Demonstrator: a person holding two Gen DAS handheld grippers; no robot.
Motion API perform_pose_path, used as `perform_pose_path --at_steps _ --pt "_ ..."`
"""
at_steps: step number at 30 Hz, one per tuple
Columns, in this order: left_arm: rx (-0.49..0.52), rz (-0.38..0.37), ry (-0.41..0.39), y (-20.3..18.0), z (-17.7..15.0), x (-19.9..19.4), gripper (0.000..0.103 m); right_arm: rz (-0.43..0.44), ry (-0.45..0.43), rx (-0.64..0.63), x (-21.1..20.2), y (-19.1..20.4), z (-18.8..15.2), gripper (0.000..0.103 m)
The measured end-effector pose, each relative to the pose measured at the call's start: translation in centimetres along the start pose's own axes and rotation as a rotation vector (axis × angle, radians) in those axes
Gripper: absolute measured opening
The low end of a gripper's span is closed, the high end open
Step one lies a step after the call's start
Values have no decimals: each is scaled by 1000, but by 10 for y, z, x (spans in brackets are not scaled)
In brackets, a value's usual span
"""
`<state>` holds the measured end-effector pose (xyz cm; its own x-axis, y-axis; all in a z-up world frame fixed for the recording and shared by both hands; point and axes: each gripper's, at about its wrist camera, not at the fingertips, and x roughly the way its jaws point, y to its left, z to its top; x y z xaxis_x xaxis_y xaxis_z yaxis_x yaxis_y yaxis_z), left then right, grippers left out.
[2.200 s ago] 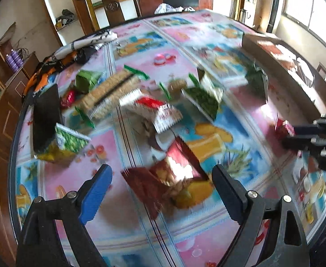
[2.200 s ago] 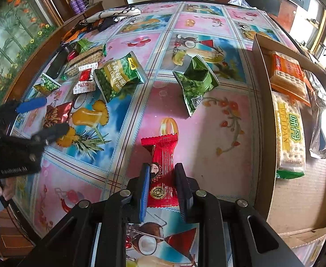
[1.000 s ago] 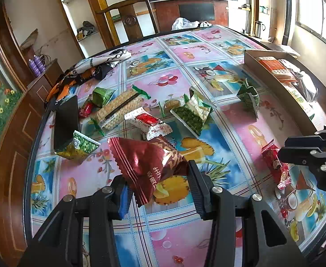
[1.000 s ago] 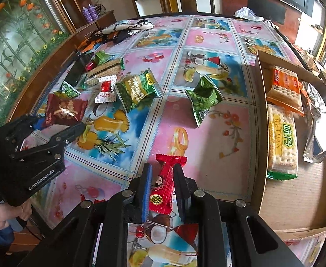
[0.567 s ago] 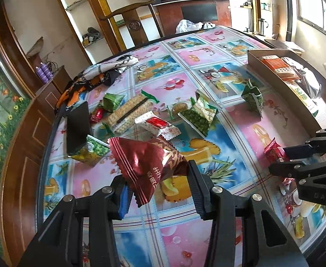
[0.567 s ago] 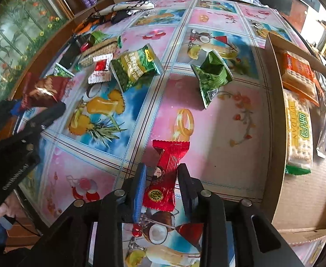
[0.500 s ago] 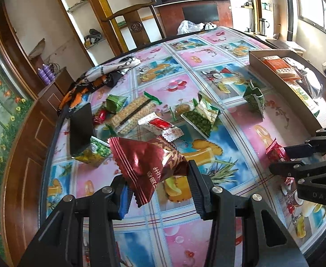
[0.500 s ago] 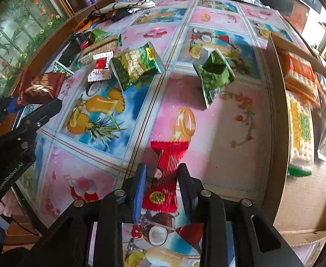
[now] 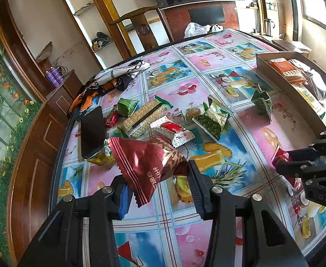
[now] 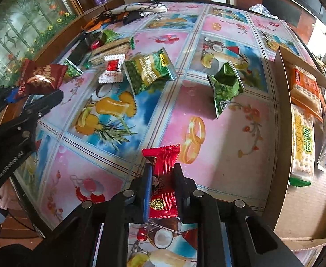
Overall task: Organize snacks
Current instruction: 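Carry both candy packs from the pile over the cardboard box, then open the left tool to drop the dark red candy while the right tool lowers and releases the red candy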
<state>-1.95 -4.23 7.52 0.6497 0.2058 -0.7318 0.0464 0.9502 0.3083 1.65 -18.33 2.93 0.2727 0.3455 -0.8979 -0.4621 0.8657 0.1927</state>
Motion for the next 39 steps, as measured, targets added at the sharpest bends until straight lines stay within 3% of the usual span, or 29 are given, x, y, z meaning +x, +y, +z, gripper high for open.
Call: perform_pose_path --at_steps 10,20,30,39 --pt "-4 -44 -8 -8 8 -5 44 39 -74 35 -28 -9 -1 20" --pt "18 -140 -41 -44 33 -16 44 25 -156 152 -67 -52 -14 19" --pt "113 -283 -103 -117 70 -36 44 -38 -199 297 -95 -113 -38 19" --pt "197 -460 -90 -201 94 -39 45 -97 -195 439 -109 -178 -61 19"
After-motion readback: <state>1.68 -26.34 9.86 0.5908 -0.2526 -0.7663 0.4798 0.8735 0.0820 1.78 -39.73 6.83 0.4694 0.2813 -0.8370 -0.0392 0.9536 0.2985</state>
